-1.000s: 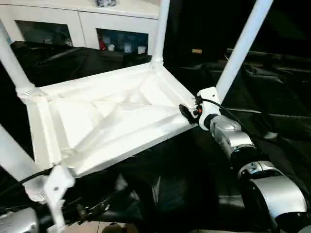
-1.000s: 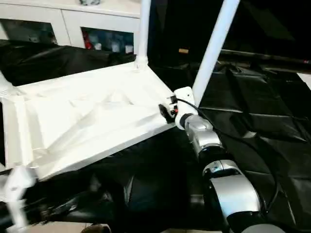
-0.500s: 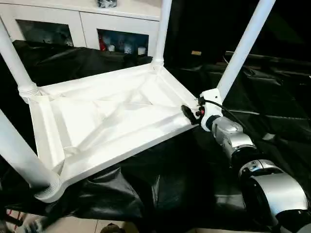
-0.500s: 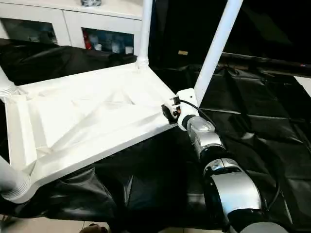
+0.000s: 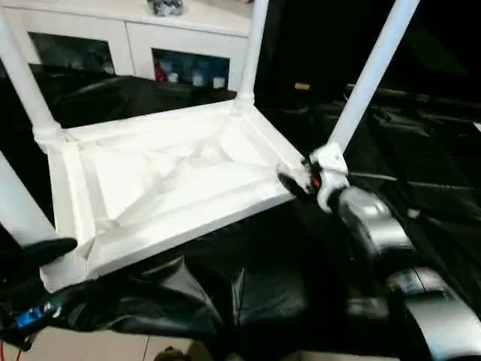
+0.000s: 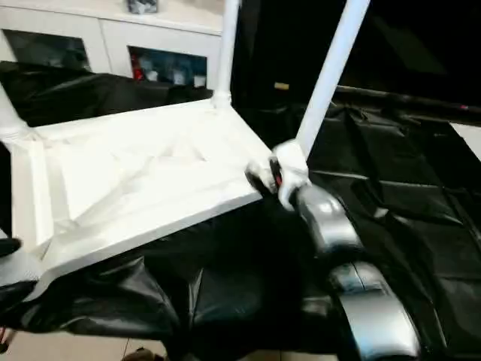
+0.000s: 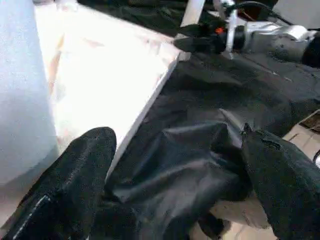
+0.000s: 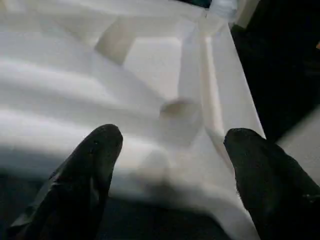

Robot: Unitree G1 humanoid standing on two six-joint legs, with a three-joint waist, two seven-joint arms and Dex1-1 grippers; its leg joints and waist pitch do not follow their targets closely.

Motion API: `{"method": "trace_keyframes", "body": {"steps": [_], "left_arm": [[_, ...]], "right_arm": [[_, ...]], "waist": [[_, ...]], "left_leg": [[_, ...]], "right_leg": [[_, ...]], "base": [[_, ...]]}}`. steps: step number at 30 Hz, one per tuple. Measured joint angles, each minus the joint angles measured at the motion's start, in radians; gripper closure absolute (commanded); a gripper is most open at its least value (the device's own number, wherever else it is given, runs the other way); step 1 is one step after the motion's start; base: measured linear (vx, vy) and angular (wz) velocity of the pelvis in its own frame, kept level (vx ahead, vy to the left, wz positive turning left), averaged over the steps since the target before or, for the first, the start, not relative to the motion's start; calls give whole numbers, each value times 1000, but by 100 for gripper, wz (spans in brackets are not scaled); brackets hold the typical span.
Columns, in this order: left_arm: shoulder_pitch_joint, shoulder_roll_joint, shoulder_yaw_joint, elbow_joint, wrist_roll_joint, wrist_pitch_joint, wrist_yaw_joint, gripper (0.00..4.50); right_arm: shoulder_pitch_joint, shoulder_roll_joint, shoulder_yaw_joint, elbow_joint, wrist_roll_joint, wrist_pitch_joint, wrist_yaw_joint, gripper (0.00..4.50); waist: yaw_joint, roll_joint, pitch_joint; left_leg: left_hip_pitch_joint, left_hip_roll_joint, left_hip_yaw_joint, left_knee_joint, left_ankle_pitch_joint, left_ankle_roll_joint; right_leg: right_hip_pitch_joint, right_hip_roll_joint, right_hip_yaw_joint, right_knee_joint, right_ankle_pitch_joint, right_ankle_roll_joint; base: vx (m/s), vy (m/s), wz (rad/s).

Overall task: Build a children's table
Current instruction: Rotate table base

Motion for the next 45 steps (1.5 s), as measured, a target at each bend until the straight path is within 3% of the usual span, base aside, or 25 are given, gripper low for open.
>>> {"method": "trace_keyframes", "body": {"steps": [4,7,11,16,23,29,34,37,45], "left_arm": [[66,38,14,6,-19,42,-28,4],[147,87,20,32,38,50,-67,4],[141,114,60,100,94,40,-63,4],[99,149,132,180,117,-20,-70,4],[42,148,111,190,133,-58,-43,4],[-118,84,-15,193,137,-117,26,4],[-310,-29,-132,201,119,-152,106,4],[-344,-56,-216,183,104,-142,118,4],[-360,-65,-350,96,14,-49,100,4]], "right_arm": [[127,-53,7,-209,27,89,94,80],[179,-80,23,-286,43,130,141,80],[191,-85,29,-307,44,177,142,80],[193,-81,34,-349,37,237,122,80],[193,-47,48,-354,23,264,88,80],[181,1,65,-326,19,266,44,80],[117,54,65,-219,-4,256,-12,80],[87,86,65,-153,-13,246,-44,80],[22,126,67,-35,-23,212,-63,80]], "waist": [[0,2,1],[-9,4,2],[-21,4,3],[-22,4,3],[-24,4,3],[-17,5,4],[-21,7,5],[-22,9,6],[-24,14,9]], "left_leg": [[3,0,-1,-1,0,0],[5,0,-3,-2,0,-1],[8,-1,-6,-2,0,-1],[16,-3,-15,-4,-1,-2],[24,-6,-22,-4,-2,-2],[30,-6,-23,-4,-2,-2],[37,-7,-26,-4,-2,-2],[38,-7,-27,-4,-2,-2],[40,-7,-30,-5,-2,-2]], "right_leg": [[0,2,2,0,0,1],[-2,2,2,-1,0,1],[-6,2,1,-3,0,1],[2,2,-4,-16,0,1],[7,2,-5,-22,0,0],[11,2,-5,-22,0,0],[14,2,-7,-22,0,0],[13,2,-8,-23,0,0],[12,2,-14,-35,0,0]], "base": [[0,0,0],[0,0,0],[0,0,0],[0,0,0],[0,0,0],[0,0,0],[0,0,0],[0,0,0],[0,0,0]]}}
